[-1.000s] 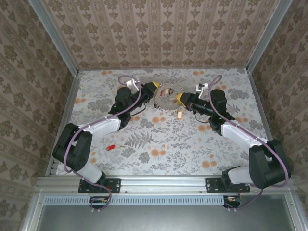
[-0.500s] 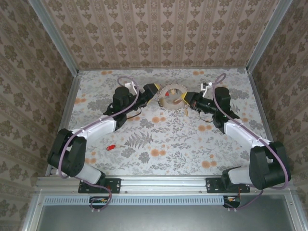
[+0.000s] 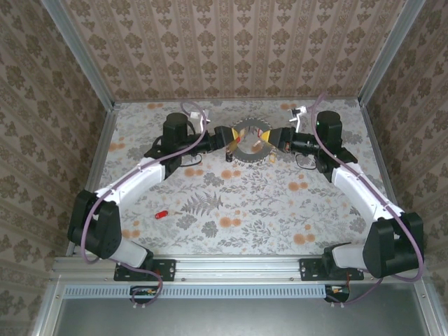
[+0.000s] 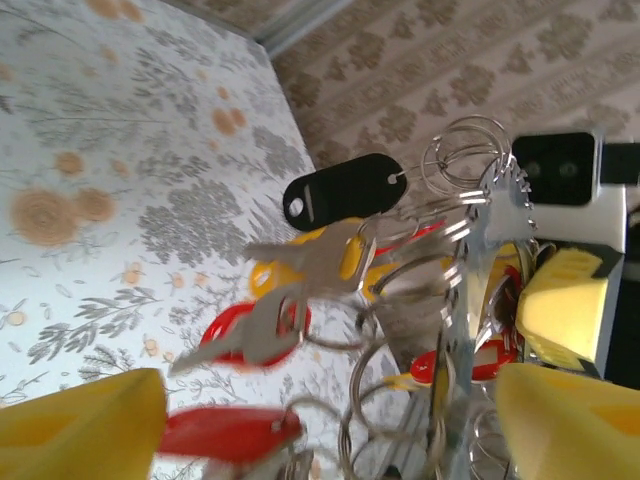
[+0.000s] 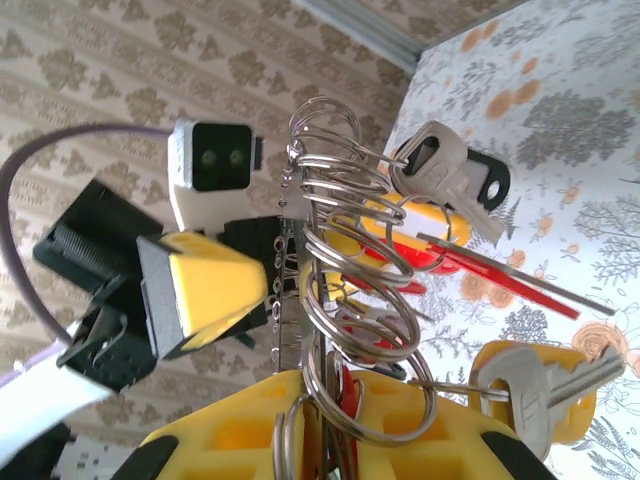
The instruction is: Put the keys on the keyring
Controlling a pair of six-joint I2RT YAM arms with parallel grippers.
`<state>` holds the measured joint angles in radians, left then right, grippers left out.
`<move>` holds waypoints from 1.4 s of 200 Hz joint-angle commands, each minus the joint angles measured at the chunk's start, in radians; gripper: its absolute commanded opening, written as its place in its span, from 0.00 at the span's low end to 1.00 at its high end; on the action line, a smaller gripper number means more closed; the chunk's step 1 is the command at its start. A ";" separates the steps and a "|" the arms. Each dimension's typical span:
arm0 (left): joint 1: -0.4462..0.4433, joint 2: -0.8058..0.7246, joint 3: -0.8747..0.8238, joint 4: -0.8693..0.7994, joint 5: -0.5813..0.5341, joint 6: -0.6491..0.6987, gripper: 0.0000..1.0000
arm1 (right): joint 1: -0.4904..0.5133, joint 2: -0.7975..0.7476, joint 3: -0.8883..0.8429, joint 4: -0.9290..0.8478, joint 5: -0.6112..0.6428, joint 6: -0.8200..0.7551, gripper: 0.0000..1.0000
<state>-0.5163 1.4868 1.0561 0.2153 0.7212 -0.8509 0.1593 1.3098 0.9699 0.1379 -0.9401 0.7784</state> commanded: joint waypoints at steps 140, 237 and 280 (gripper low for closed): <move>-0.008 0.030 0.036 0.207 0.216 -0.071 0.09 | -0.028 0.063 0.123 -0.136 -0.156 -0.204 0.14; -0.004 -0.032 0.000 0.379 0.150 -0.081 0.00 | -0.112 -0.169 -0.008 -0.256 0.222 -0.275 0.57; -0.001 -0.052 -0.011 0.404 0.118 -0.051 0.00 | -0.113 -0.353 -0.137 -0.138 0.353 -0.330 0.59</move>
<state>-0.5182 1.4994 1.0473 0.5125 0.8600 -0.9203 0.0483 1.0435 0.9165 -0.0872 -0.6933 0.4934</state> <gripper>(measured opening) 0.091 0.610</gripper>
